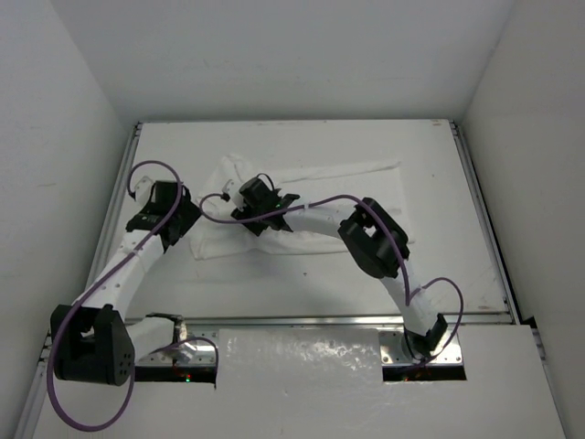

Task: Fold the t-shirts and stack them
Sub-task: Fold the flattened tshirt in 1/3 of the way

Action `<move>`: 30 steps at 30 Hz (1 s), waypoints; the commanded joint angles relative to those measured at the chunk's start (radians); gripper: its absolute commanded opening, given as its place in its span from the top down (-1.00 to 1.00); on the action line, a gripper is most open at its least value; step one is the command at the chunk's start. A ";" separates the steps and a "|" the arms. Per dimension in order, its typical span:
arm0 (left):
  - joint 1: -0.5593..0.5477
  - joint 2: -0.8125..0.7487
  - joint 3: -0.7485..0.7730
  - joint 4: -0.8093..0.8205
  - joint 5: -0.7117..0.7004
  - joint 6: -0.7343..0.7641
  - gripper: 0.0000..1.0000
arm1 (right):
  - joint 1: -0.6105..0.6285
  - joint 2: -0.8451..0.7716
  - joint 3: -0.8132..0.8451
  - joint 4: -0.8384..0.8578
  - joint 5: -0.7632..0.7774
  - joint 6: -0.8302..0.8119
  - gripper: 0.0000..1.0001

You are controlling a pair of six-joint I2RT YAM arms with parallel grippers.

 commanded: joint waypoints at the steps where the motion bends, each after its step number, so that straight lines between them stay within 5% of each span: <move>1: 0.008 0.003 -0.011 0.060 0.048 0.029 -0.25 | -0.013 -0.082 -0.012 0.015 -0.049 0.017 0.02; 7: -0.040 -0.009 -0.164 0.148 0.154 -0.065 -0.23 | -0.013 -0.130 -0.053 0.052 -0.106 0.039 0.17; 12: -0.141 0.120 -0.220 0.198 0.132 -0.111 -0.21 | -0.017 -0.111 -0.014 0.024 -0.110 0.043 -0.01; 15: -0.144 0.241 -0.214 0.212 0.111 -0.111 0.16 | -0.019 -0.098 -0.001 0.017 -0.109 0.054 -0.02; 18: -0.129 0.301 -0.175 0.175 0.047 -0.109 0.21 | -0.024 -0.072 0.010 0.014 -0.110 0.048 0.03; 21: -0.123 0.344 -0.120 0.112 -0.018 -0.126 0.55 | -0.025 -0.055 0.020 0.011 -0.087 0.036 0.20; 26: -0.121 0.310 -0.111 0.057 -0.119 -0.165 0.57 | -0.028 -0.058 0.014 0.029 -0.110 0.037 0.43; 30: -0.121 0.258 -0.115 0.017 -0.147 -0.177 0.61 | -0.027 -0.033 0.036 0.014 -0.166 0.040 0.36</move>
